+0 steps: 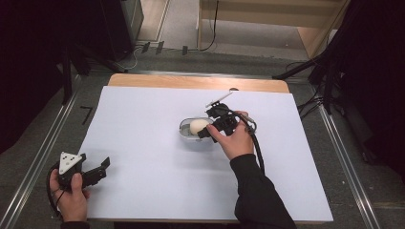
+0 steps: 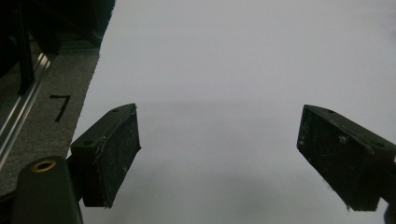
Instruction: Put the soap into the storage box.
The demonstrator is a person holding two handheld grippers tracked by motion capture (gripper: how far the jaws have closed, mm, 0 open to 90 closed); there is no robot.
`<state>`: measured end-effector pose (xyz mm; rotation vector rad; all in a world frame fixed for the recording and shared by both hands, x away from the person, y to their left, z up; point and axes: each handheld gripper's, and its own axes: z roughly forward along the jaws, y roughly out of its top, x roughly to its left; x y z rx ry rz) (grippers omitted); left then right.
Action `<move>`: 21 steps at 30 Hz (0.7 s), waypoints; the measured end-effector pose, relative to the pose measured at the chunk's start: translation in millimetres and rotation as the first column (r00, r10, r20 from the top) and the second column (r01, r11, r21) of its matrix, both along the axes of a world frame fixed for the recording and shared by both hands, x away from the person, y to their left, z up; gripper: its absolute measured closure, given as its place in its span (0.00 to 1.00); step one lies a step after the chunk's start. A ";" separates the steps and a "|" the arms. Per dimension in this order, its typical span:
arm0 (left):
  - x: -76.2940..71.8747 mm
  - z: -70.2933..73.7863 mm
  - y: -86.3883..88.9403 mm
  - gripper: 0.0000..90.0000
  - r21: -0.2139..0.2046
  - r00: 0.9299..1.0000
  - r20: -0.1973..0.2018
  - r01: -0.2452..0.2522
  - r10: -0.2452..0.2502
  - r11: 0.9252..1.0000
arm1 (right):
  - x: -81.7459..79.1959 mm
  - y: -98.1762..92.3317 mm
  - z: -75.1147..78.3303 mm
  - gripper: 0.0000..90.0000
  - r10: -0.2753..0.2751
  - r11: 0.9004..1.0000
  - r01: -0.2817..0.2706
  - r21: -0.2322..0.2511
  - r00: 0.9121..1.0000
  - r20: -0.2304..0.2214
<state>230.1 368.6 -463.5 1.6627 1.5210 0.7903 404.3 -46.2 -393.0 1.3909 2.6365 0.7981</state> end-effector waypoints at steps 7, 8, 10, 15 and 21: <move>0.0 0.0 0.1 0.16 -0.002 1.000 0.000 -0.002 0.002 1.000 | -5.5 -13.2 -0.8 0.15 -0.024 1.000 0.024 0.002 1.000 0.001; 0.0 0.0 0.1 0.16 -0.002 1.000 0.000 -0.001 0.001 1.000 | -6.0 -14.9 -1.1 0.15 -0.020 1.000 0.020 0.005 1.000 0.002; 0.0 0.0 0.1 0.16 -0.002 1.000 0.000 -0.001 0.001 1.000 | -7.6 -18.2 -1.2 0.15 -0.026 1.000 0.026 0.003 1.000 0.001; 0.0 0.1 0.3 0.16 -0.002 1.000 0.000 -0.001 0.001 1.000 | -11.0 -24.4 -2.0 0.15 -0.031 1.000 0.031 0.007 1.000 0.004; 0.0 0.1 0.4 0.16 -0.002 1.000 0.000 -0.001 0.001 1.000 | -15.0 -34.8 -5.7 0.15 -0.045 0.999 0.045 0.009 0.999 0.004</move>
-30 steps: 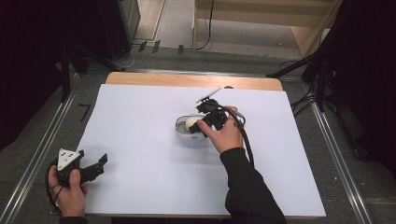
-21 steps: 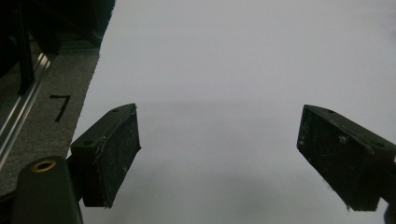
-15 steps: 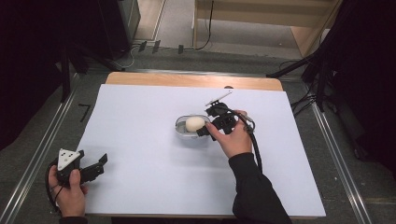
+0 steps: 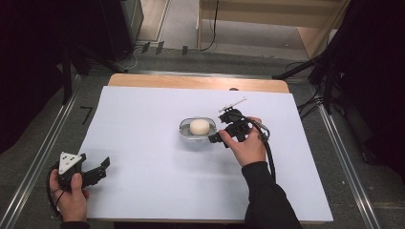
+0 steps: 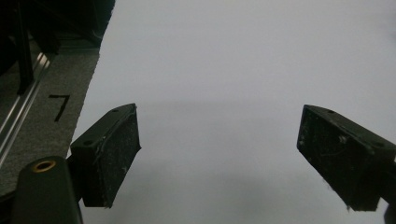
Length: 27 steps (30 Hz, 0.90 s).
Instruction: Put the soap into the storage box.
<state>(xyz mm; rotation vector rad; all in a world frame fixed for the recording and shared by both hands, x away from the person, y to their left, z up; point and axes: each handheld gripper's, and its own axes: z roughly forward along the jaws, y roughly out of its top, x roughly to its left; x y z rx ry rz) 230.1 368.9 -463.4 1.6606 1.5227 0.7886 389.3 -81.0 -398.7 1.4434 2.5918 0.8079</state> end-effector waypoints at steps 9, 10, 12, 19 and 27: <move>0.0 0.0 0.0 0.16 0.000 1.000 0.000 0.000 0.000 1.000 | -9.0 -18.8 -5.2 0.15 -0.025 1.000 0.025 0.005 1.000 0.005; 0.0 0.0 0.0 0.16 0.000 1.000 0.000 0.000 0.000 1.000 | -9.8 -20.1 -5.4 0.15 -0.028 1.000 0.028 0.004 1.000 0.006; -0.1 0.0 0.0 0.16 0.000 1.000 0.000 0.000 0.000 1.000 | -12.0 -23.8 -6.0 0.15 -0.029 1.000 0.029 0.006 1.000 0.009; -0.1 0.0 -0.2 0.16 0.001 1.000 0.001 -0.001 0.001 1.000 | -19.2 -38.3 -10.2 0.15 -0.053 0.999 0.053 0.007 0.998 0.015; -0.1 -0.1 -0.3 0.16 0.002 1.000 0.002 -0.001 0.001 1.000 | -28.5 -57.2 -17.1 0.15 -0.081 0.997 0.081 0.019 0.997 0.015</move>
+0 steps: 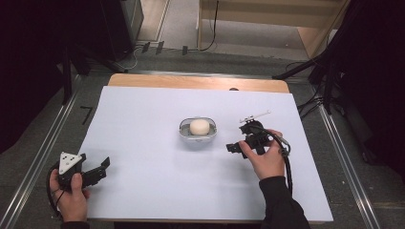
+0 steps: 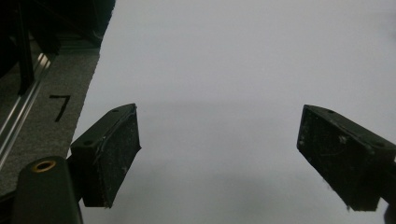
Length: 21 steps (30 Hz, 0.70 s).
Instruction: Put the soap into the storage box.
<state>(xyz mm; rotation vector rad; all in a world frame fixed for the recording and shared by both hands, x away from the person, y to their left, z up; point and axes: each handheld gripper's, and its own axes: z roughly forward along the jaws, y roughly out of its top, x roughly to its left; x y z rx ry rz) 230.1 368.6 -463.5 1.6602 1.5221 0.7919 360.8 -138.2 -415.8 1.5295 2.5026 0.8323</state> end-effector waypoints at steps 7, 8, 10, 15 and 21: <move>0.0 -0.1 0.0 0.16 0.000 1.000 0.001 0.000 0.000 1.000 | -9.6 -19.9 -6.0 0.15 -0.029 1.000 0.029 0.002 1.000 0.007; 0.0 -0.1 -0.1 0.16 0.000 1.000 0.001 0.000 0.000 1.000 | -10.6 -22.1 -6.8 0.15 -0.032 0.999 0.032 0.003 0.999 0.008; 0.0 -0.1 -0.1 0.16 0.001 1.000 0.001 0.000 0.000 1.000 | -14.1 -28.5 -8.9 0.15 -0.047 0.999 0.046 0.010 0.999 0.006; 0.0 -0.1 -0.3 0.16 0.001 1.000 0.002 0.000 0.000 1.000 | -21.4 -44.4 -13.5 0.15 -0.063 0.998 0.063 0.020 0.998 0.017; 0.0 -0.1 -0.4 0.16 0.002 1.000 0.000 0.000 0.000 1.000 | -29.5 -58.7 -17.3 0.15 -0.088 0.996 0.087 0.030 0.996 0.023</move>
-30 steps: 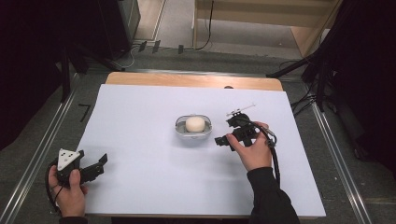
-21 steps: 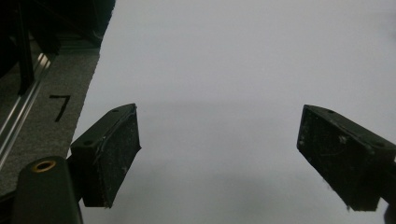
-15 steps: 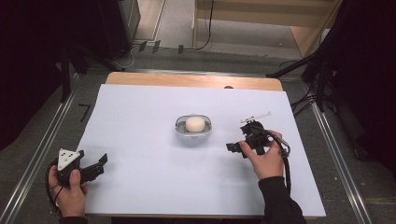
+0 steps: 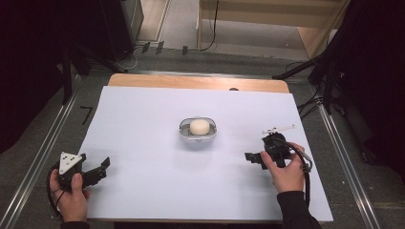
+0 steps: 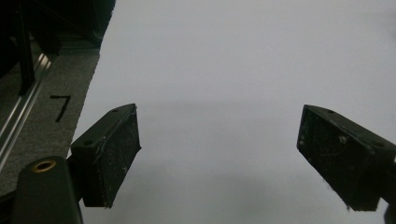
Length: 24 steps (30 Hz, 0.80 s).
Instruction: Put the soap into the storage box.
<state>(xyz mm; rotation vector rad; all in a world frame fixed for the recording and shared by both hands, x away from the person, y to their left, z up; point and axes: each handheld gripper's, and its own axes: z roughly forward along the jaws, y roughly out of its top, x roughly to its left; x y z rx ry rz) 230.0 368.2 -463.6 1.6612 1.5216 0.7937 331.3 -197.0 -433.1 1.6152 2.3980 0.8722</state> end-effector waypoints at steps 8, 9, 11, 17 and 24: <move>-0.1 0.1 0.0 0.16 0.001 1.000 0.000 0.000 0.000 1.000 | -11.5 -15.8 -6.5 0.15 -0.006 1.000 0.006 -0.013 1.000 0.011; -0.1 0.0 0.0 0.16 0.002 1.000 0.000 0.001 -0.001 1.000 | -13.7 -18.7 -7.2 0.15 -0.011 1.000 0.011 -0.008 1.000 0.013; -0.1 0.0 0.0 0.16 0.001 1.000 -0.001 0.001 -0.001 1.000 | -15.9 -22.5 -8.1 0.15 -0.007 1.000 0.007 -0.009 1.000 0.020; -0.1 0.1 -0.2 0.16 0.003 1.000 -0.001 0.000 0.000 1.000 | -24.7 -36.0 -12.2 0.15 -0.005 1.000 0.006 -0.013 0.999 0.033; -0.1 0.1 -0.6 0.16 0.006 1.000 -0.001 0.001 -0.001 1.000 | -34.6 -53.4 -18.3 0.15 -0.025 1.000 0.025 0.001 0.998 0.054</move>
